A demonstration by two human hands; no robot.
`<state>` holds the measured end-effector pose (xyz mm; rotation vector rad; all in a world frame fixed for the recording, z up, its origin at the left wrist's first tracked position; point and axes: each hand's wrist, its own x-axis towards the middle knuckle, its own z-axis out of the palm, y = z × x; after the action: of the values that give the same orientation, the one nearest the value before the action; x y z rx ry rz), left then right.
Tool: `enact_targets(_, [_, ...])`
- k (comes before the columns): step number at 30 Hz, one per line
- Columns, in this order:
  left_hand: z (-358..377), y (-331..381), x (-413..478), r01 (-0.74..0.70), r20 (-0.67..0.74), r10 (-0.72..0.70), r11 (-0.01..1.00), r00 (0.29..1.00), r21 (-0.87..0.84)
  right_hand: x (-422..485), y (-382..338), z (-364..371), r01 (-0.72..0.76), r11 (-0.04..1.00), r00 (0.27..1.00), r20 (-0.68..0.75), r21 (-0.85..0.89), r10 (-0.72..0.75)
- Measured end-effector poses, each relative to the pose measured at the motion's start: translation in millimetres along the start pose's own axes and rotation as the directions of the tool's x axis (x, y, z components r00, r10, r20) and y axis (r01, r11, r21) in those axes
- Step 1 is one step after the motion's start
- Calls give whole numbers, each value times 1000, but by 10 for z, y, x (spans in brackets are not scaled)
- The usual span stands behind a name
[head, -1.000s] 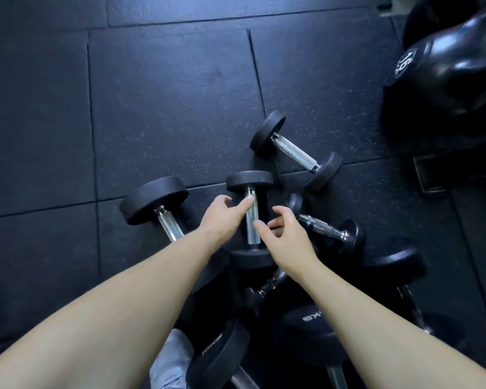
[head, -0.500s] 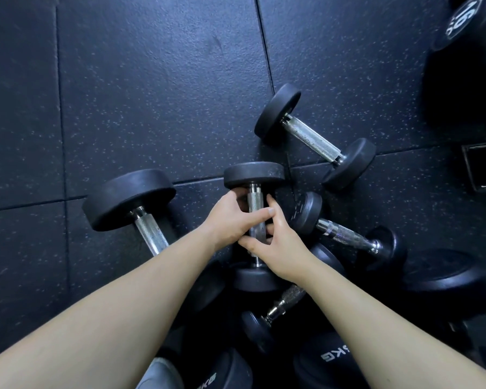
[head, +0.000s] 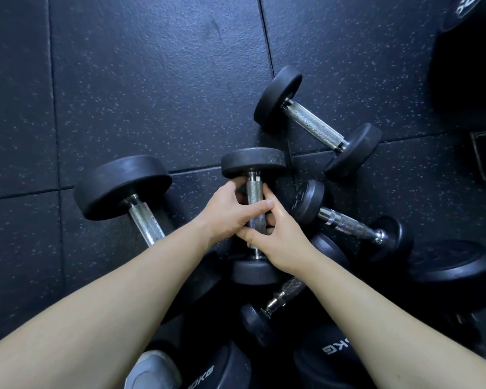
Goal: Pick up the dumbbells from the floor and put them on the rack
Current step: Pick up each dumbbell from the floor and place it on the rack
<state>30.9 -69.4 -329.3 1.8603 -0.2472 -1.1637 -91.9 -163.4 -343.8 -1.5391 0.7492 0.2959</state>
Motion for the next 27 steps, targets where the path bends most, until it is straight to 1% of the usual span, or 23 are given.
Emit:
enact_targets(5, [-38,148,-144,-33,22,33,999,999,-5,-145,-135,-9,-2,999,1000,-18,50,3])
enact_targets(11, [-124,705,-622,-50,77,50,999,996,0,-763,-722,-123,16,995,998,-65,99,-9])
enact_targets(14, [-132,1137,-977,-81,126,79,997,989,9,-1256,-1160,-274,27,990,997,-77,136,-16])
enact_targets(19, [6,1994,-1635,-157,189,146,986,971,47,-2124,-1869,-543,43,982,990,-143,187,-16])
enact_targets(23, [233,2754,-2143,-220,229,200,973,953,63,-2861,-2424,-886,50,976,975,-224,214,-1])
enact_targets(27, [520,3547,-2655,-295,327,262,954,908,57,-3660,-3003,-1293,87,970,943,-333,225,-8])
